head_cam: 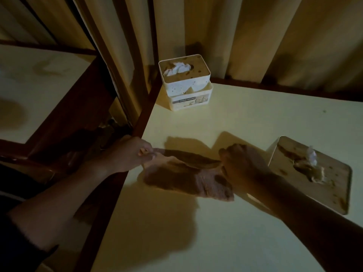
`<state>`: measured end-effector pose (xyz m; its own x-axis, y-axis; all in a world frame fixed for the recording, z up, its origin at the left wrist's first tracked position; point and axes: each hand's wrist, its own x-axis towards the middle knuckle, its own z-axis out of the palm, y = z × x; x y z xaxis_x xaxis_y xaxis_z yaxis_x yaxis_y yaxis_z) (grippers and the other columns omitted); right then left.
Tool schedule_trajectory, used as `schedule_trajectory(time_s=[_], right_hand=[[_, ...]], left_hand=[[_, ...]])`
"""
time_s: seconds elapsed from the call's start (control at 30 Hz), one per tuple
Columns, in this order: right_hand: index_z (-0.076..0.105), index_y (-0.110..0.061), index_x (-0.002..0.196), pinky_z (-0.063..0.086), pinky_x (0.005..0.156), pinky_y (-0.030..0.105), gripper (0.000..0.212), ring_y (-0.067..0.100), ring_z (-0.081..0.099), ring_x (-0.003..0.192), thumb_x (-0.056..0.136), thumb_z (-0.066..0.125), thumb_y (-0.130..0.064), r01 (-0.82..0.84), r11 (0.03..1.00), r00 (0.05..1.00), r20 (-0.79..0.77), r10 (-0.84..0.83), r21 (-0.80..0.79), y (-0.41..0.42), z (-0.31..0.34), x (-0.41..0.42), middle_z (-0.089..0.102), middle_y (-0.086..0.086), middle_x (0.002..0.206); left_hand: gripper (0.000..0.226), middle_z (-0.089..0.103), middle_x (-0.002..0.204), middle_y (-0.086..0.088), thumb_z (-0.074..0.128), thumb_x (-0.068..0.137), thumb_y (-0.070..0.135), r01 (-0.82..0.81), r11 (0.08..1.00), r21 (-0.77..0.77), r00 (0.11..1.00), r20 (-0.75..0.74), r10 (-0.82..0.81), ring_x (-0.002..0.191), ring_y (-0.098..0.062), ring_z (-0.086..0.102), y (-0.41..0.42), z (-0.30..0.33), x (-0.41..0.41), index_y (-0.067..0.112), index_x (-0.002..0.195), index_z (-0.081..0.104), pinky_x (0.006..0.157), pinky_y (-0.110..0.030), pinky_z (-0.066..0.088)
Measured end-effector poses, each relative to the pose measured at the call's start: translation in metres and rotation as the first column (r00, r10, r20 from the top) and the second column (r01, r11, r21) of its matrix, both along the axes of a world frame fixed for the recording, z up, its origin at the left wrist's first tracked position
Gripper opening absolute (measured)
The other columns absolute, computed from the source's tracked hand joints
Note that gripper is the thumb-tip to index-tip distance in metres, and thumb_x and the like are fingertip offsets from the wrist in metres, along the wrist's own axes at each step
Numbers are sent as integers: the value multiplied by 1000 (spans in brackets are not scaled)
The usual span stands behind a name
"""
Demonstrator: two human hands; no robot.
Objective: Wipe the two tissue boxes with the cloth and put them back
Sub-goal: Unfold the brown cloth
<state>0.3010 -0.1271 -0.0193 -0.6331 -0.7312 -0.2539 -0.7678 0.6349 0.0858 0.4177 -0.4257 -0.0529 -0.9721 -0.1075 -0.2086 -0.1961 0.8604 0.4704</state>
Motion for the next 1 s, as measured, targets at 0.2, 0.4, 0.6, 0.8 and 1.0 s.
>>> schedule_trajectory(time_s=[0.2,0.4,0.6,0.8,1.0], right_hand=[[54,-13,140,52,102,38,42,29,51,129,103,58,-34,36,999,987,155,-35,-5,-9,-30,-2,49,12,141],[59,-16,135,51,101,38,40,29,61,121,100,61,-34,133,987,968,224,-110,-90,-12,-30,-3,61,9,130],[70,-17,103,48,91,35,20,22,63,104,100,64,-36,203,960,969,180,-168,-195,-15,-22,7,68,3,102],[80,-22,111,47,75,26,22,23,73,95,92,72,-28,464,818,868,360,-342,-340,-15,-2,5,80,2,103],[79,-30,79,45,53,5,6,-2,65,70,83,75,-29,659,576,741,548,-387,-484,-9,24,-5,74,-12,71]], left_hand=[[52,49,135,19,69,96,39,135,990,44,991,-33,-133,123,-3,49,17,-22,-18,41,144,51,97,-26,42],[46,59,105,11,74,93,31,275,951,-139,958,-48,-283,101,-11,57,39,-17,-34,28,135,56,82,-27,38],[20,51,93,16,76,86,24,309,949,-66,950,-28,-311,89,-1,52,39,-4,-29,32,86,58,71,-25,44],[31,40,76,15,68,90,15,401,875,-271,861,-213,-461,48,0,37,46,16,-6,26,107,44,37,-20,30],[59,49,115,10,68,86,2,436,834,-338,853,-139,-503,74,-2,51,55,17,0,38,131,55,44,-11,36]])
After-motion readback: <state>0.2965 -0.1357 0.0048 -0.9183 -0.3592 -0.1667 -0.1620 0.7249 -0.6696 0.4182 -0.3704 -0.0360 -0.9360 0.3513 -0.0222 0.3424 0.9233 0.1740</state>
